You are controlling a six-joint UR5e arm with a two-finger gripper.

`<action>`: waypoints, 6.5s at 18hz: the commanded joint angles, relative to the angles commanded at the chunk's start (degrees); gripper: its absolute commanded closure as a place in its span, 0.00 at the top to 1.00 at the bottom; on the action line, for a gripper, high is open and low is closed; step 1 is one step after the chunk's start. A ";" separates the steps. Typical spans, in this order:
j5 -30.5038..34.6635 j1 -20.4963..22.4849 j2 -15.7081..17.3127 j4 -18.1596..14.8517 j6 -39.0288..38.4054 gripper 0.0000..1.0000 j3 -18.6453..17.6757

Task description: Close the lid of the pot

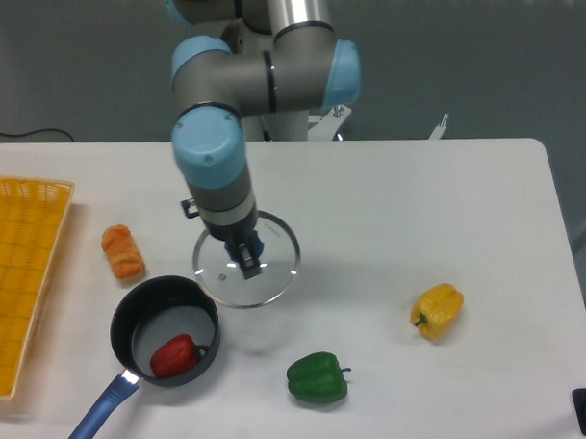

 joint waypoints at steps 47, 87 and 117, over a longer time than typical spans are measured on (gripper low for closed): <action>1.49 -7.30 -12.58 0.35 -8.62 0.63 12.67; 1.85 -8.10 -13.54 1.41 -9.41 0.68 11.96; 5.19 -4.15 -1.15 5.36 -9.59 1.00 -0.69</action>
